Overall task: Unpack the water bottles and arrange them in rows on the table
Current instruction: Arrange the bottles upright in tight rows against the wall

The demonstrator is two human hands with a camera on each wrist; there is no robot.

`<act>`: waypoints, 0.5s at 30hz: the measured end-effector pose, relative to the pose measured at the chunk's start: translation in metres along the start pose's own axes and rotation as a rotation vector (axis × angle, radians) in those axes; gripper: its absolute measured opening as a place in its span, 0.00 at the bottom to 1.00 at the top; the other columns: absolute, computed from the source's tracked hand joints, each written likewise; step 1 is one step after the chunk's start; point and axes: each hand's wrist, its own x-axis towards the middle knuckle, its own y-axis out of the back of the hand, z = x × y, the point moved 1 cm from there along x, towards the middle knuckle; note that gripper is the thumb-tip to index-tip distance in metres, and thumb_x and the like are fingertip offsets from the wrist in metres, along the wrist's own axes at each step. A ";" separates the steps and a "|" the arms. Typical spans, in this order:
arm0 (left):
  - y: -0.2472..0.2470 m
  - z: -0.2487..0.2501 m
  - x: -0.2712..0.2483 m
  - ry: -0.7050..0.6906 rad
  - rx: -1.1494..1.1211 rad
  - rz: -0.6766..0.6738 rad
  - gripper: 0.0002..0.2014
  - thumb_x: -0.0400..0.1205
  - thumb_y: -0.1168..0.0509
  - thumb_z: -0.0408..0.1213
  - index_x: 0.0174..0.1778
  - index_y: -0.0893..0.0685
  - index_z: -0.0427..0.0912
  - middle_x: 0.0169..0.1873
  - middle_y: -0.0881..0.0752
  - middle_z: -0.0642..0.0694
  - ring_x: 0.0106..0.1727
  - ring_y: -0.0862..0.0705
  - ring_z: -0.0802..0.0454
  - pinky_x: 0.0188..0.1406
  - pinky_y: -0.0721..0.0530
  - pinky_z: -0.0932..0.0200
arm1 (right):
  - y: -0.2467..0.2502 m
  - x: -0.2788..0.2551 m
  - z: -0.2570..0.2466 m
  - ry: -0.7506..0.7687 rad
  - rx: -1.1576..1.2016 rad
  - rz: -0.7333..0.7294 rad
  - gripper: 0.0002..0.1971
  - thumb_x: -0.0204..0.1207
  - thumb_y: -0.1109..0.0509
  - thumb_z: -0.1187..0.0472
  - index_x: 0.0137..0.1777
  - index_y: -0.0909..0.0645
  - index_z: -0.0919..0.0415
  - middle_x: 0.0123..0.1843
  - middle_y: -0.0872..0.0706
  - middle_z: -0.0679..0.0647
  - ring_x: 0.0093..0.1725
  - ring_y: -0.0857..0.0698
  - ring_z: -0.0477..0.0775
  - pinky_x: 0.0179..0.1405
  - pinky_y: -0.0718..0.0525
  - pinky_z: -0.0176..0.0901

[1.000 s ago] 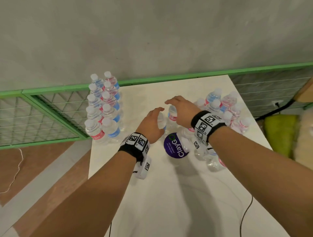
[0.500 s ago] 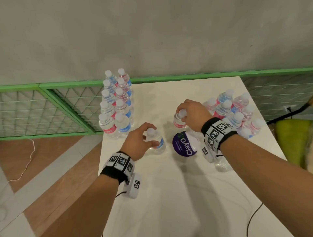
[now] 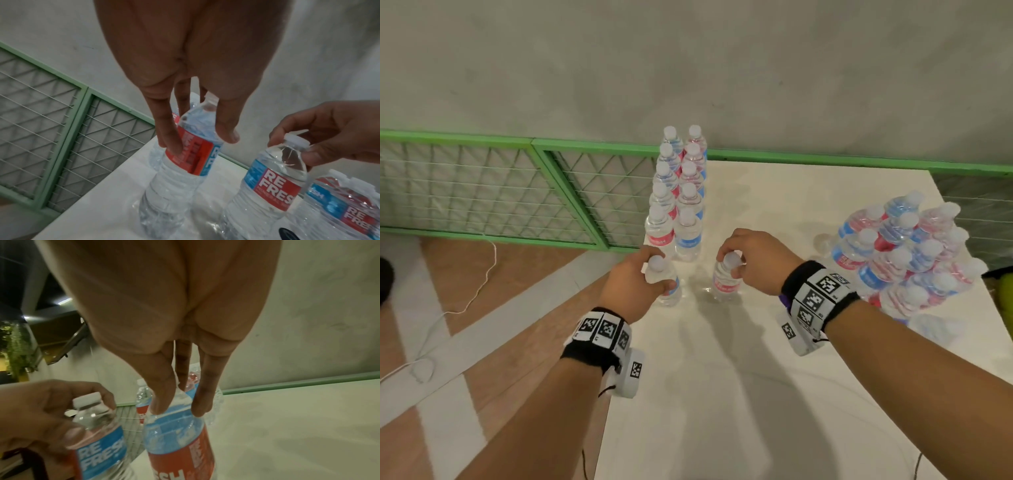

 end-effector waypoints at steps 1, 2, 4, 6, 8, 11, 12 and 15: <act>0.002 -0.002 0.001 0.007 0.004 0.027 0.22 0.67 0.19 0.44 0.51 0.21 0.60 0.45 0.14 0.55 0.46 0.15 0.49 0.41 0.19 0.57 | -0.004 0.002 -0.007 0.004 -0.001 -0.004 0.15 0.71 0.28 0.64 0.57 0.14 0.51 0.54 0.18 0.49 0.46 0.21 0.50 0.53 0.19 0.47; 0.003 -0.003 0.002 0.011 0.008 0.052 0.22 0.67 0.19 0.46 0.52 0.21 0.59 0.45 0.15 0.55 0.47 0.16 0.50 0.41 0.22 0.59 | -0.008 0.004 -0.013 0.006 -0.005 -0.005 0.15 0.72 0.27 0.63 0.58 0.15 0.51 0.54 0.18 0.50 0.47 0.21 0.52 0.54 0.20 0.47; 0.003 -0.004 0.006 0.004 0.026 0.090 0.25 0.68 0.19 0.48 0.56 0.22 0.54 0.49 0.15 0.52 0.49 0.17 0.48 0.44 0.22 0.57 | -0.016 0.008 -0.023 -0.007 -0.004 0.008 0.15 0.71 0.25 0.59 0.59 0.16 0.52 0.53 0.19 0.51 0.49 0.19 0.54 0.54 0.19 0.48; 0.002 -0.004 0.009 0.007 0.053 0.103 0.28 0.70 0.21 0.51 0.61 0.23 0.48 0.54 0.18 0.49 0.51 0.20 0.48 0.47 0.24 0.57 | -0.024 0.012 -0.030 -0.045 0.028 0.031 0.16 0.70 0.23 0.53 0.57 0.19 0.52 0.51 0.21 0.52 0.49 0.18 0.55 0.53 0.19 0.49; 0.003 -0.002 0.011 0.027 0.068 0.086 0.32 0.71 0.23 0.53 0.67 0.26 0.48 0.57 0.22 0.49 0.53 0.23 0.52 0.52 0.25 0.58 | -0.031 0.015 -0.035 -0.075 0.037 0.060 0.18 0.70 0.23 0.48 0.55 0.22 0.52 0.50 0.23 0.52 0.48 0.18 0.55 0.51 0.18 0.50; 0.008 -0.007 0.013 0.002 0.049 0.004 0.35 0.69 0.22 0.49 0.71 0.29 0.51 0.62 0.25 0.51 0.60 0.22 0.55 0.57 0.23 0.59 | -0.032 0.016 -0.037 -0.077 0.027 0.064 0.25 0.66 0.22 0.42 0.59 0.26 0.48 0.53 0.26 0.48 0.49 0.18 0.54 0.51 0.16 0.50; 0.009 -0.010 0.013 -0.004 0.023 -0.028 0.36 0.69 0.22 0.48 0.71 0.29 0.52 0.63 0.25 0.52 0.60 0.21 0.55 0.57 0.21 0.59 | -0.030 0.015 -0.037 -0.056 0.036 0.041 0.28 0.64 0.21 0.43 0.62 0.27 0.45 0.55 0.27 0.47 0.51 0.17 0.53 0.52 0.16 0.49; 0.013 -0.021 0.009 -0.032 -0.046 -0.078 0.35 0.67 0.30 0.40 0.72 0.29 0.60 0.66 0.22 0.55 0.59 0.15 0.52 0.55 0.14 0.50 | -0.028 0.015 -0.032 0.072 0.019 -0.058 0.30 0.64 0.22 0.61 0.65 0.24 0.40 0.60 0.28 0.45 0.55 0.18 0.52 0.57 0.17 0.46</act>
